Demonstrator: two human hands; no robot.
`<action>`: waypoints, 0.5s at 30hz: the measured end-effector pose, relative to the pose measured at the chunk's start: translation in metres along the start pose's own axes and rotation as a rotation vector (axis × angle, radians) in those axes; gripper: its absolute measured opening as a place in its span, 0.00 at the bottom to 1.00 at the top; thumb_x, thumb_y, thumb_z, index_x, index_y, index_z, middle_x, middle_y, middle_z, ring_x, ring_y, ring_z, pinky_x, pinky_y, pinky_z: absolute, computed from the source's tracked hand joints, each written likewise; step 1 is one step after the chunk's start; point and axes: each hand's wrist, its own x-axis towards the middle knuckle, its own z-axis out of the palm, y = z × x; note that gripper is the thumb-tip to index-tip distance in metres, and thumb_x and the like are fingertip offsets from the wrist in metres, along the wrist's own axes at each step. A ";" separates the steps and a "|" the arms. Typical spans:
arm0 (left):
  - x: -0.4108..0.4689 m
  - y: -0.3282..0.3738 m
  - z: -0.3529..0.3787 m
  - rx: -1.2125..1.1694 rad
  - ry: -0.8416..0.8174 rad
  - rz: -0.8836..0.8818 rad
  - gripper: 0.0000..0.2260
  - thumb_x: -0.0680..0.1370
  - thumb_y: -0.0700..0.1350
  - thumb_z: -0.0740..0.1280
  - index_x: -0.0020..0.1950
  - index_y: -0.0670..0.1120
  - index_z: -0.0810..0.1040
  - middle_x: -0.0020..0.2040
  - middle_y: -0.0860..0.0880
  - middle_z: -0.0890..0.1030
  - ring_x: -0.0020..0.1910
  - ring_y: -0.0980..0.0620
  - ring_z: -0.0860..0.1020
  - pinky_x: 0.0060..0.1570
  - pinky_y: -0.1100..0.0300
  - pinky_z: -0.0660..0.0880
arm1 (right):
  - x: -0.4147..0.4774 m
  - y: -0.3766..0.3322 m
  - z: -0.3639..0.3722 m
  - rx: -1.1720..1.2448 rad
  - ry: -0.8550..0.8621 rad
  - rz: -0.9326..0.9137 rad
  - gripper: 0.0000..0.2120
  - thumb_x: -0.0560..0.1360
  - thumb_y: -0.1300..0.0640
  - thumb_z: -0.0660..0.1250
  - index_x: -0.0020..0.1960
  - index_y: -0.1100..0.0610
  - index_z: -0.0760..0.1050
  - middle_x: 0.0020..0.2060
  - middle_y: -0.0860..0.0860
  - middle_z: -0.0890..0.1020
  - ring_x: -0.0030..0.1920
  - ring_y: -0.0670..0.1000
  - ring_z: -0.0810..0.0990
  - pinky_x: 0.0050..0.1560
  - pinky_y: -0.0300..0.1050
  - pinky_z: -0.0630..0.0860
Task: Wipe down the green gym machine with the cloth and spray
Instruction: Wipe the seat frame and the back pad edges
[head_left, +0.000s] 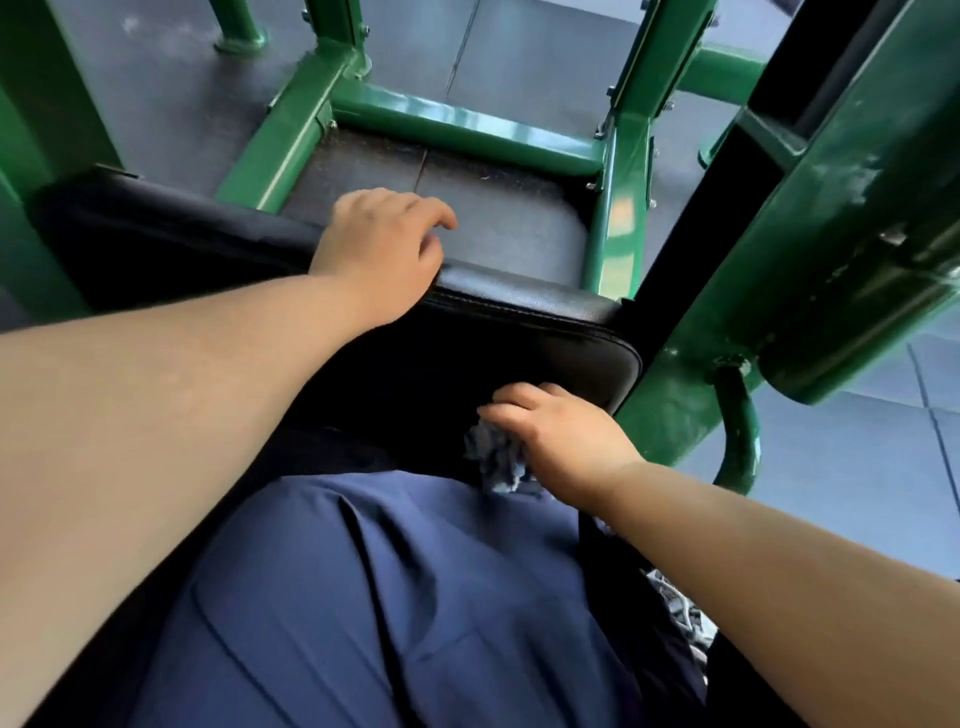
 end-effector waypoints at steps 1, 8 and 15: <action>-0.010 0.006 -0.002 -0.082 0.098 0.041 0.15 0.75 0.40 0.60 0.59 0.49 0.78 0.55 0.48 0.80 0.54 0.42 0.75 0.56 0.51 0.66 | 0.002 -0.003 -0.015 0.151 0.063 0.105 0.23 0.69 0.64 0.67 0.63 0.53 0.74 0.60 0.50 0.75 0.50 0.59 0.77 0.47 0.52 0.77; -0.050 0.078 -0.016 -0.759 -0.265 -0.036 0.28 0.68 0.47 0.68 0.68 0.59 0.71 0.62 0.54 0.75 0.55 0.55 0.76 0.61 0.59 0.71 | 0.017 0.003 -0.104 0.560 0.422 0.508 0.10 0.73 0.61 0.67 0.53 0.54 0.75 0.45 0.50 0.77 0.44 0.51 0.76 0.43 0.38 0.66; -0.036 0.073 -0.008 -0.276 0.122 0.202 0.11 0.70 0.38 0.65 0.50 0.42 0.80 0.54 0.42 0.77 0.49 0.40 0.76 0.49 0.53 0.75 | 0.046 0.031 -0.133 0.862 0.295 0.678 0.19 0.77 0.65 0.53 0.60 0.52 0.76 0.55 0.52 0.81 0.41 0.48 0.76 0.36 0.34 0.72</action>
